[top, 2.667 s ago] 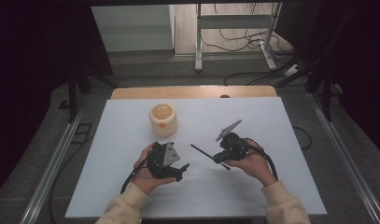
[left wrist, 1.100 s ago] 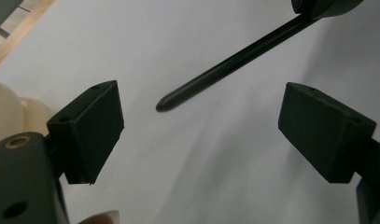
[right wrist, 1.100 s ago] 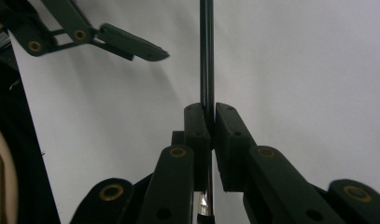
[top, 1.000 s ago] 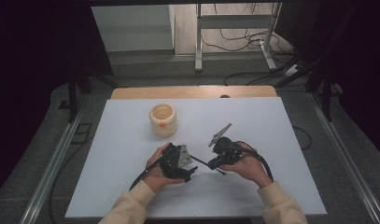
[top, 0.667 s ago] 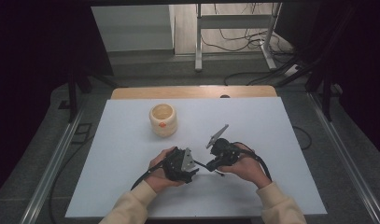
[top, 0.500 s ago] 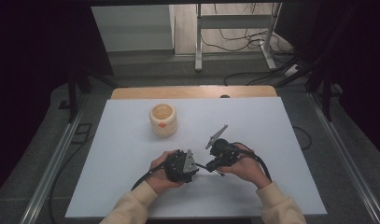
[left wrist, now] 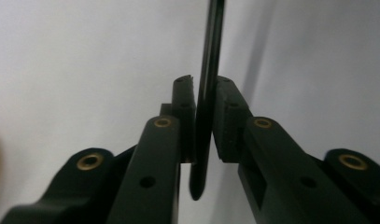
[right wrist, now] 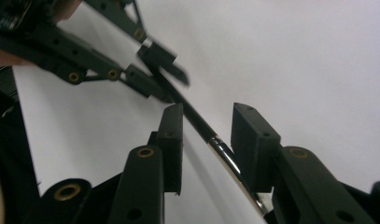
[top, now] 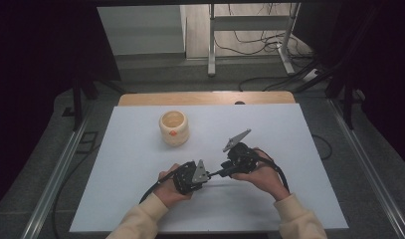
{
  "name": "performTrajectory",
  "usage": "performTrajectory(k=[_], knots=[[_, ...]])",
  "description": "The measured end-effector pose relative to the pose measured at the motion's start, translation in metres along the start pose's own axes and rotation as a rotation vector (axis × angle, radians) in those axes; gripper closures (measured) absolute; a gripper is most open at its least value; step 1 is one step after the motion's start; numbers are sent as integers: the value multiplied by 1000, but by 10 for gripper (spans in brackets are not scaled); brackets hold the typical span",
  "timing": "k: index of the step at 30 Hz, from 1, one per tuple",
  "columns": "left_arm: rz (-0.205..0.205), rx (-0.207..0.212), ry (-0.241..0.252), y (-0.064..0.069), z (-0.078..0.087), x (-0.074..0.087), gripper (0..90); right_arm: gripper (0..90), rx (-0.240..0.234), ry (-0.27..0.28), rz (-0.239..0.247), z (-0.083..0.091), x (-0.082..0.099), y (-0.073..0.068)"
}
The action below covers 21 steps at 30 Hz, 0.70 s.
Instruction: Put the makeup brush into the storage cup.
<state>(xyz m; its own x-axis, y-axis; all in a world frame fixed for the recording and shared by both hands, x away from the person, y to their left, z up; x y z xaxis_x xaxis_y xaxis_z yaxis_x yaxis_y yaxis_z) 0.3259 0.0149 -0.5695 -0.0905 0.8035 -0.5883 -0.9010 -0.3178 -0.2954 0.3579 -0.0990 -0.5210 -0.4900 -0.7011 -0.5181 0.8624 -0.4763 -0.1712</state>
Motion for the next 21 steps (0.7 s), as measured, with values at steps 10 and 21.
performTrajectory(k=[10, 21], knots=[[48, -5, 17, -4, 4, 1, 827, 357, 108, 193, -71, 20, -13, 17], [101, -16, 17, -10, 9, 4, 827, 242, 135, 297, -119, 33, -12, 31]])
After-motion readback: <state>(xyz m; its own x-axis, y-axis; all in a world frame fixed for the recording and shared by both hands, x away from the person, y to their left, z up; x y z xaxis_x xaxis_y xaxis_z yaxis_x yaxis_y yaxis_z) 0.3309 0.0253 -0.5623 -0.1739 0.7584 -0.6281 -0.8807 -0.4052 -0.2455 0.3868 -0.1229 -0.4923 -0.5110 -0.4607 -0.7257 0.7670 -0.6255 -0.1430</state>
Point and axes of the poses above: each handheld gripper's, and its own axes: z roughly backward along the jaws, x roughly out of its underside, y roughly to its right, the point moved 8 cm from there along -z, roughly forward along the jaws, and after that the axes turned 5 degrees about -z, right-handed, at the moved point
